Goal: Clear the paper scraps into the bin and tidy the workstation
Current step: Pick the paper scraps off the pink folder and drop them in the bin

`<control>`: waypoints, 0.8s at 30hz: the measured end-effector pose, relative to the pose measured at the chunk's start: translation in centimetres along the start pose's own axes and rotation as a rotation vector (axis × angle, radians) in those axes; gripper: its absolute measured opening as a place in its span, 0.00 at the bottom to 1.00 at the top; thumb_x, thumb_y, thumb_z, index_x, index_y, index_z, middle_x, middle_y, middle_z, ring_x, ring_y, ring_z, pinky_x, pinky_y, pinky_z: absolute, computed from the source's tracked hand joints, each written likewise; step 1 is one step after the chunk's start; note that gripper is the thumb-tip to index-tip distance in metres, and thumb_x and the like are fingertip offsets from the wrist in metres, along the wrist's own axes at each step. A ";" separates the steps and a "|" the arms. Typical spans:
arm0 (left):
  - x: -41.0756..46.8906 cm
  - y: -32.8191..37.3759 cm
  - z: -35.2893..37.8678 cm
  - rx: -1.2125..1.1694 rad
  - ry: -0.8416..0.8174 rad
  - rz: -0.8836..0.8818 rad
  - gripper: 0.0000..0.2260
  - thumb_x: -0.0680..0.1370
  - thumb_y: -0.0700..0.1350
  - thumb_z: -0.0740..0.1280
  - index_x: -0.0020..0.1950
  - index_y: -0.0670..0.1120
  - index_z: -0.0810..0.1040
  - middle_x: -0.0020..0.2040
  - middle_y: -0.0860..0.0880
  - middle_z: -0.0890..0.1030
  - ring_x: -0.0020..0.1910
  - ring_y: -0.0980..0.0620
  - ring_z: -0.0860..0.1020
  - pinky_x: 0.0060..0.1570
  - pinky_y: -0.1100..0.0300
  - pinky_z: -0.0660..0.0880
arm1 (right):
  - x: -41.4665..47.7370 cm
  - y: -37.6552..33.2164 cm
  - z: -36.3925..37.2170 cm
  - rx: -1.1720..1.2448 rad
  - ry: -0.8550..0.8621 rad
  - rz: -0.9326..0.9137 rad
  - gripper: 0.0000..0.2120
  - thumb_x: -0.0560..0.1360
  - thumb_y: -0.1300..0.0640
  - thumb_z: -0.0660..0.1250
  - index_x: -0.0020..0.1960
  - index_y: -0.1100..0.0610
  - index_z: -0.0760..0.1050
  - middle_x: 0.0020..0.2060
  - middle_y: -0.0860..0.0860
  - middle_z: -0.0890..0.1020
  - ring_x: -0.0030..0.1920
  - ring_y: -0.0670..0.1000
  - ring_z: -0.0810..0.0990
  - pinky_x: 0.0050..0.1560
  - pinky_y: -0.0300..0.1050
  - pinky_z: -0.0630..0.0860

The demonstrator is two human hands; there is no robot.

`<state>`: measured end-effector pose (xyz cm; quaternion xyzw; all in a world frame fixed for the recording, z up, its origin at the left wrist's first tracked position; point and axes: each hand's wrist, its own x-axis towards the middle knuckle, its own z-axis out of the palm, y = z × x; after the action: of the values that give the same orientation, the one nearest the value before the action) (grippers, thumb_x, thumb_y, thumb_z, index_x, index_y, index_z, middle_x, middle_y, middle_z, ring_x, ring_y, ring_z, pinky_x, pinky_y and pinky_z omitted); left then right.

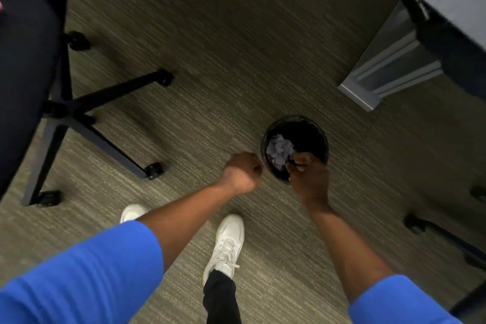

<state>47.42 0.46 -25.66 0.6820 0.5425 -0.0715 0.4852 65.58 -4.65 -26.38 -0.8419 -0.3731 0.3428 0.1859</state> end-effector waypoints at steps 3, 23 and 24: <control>-2.4 -2.7 -3.0 -0.033 0.059 -0.112 0.13 0.78 0.47 0.67 0.55 0.42 0.86 0.56 0.42 0.87 0.58 0.41 0.85 0.58 0.50 0.81 | -0.9 -2.7 1.7 0.013 -0.027 -0.035 0.10 0.72 0.58 0.76 0.53 0.55 0.82 0.49 0.54 0.88 0.49 0.55 0.87 0.55 0.61 0.84; -16.2 -12.9 -29.5 -0.347 0.862 -0.300 0.11 0.78 0.58 0.67 0.44 0.52 0.82 0.37 0.54 0.85 0.40 0.49 0.84 0.45 0.49 0.82 | -9.6 -35.0 11.3 -0.022 -0.148 -0.568 0.11 0.76 0.57 0.75 0.57 0.49 0.80 0.50 0.45 0.83 0.50 0.44 0.83 0.55 0.54 0.83; -17.3 -13.9 -31.2 -0.349 0.933 -0.325 0.11 0.78 0.58 0.67 0.44 0.52 0.82 0.37 0.54 0.85 0.39 0.49 0.84 0.44 0.49 0.82 | -10.0 -36.5 12.1 -0.040 -0.147 -0.605 0.11 0.76 0.56 0.75 0.58 0.48 0.80 0.51 0.45 0.82 0.50 0.44 0.83 0.55 0.55 0.82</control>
<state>15.88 11.06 -6.75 0.4574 0.8035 0.2572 0.2810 33.83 12.32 -9.67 -0.6691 -0.6258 0.3244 0.2357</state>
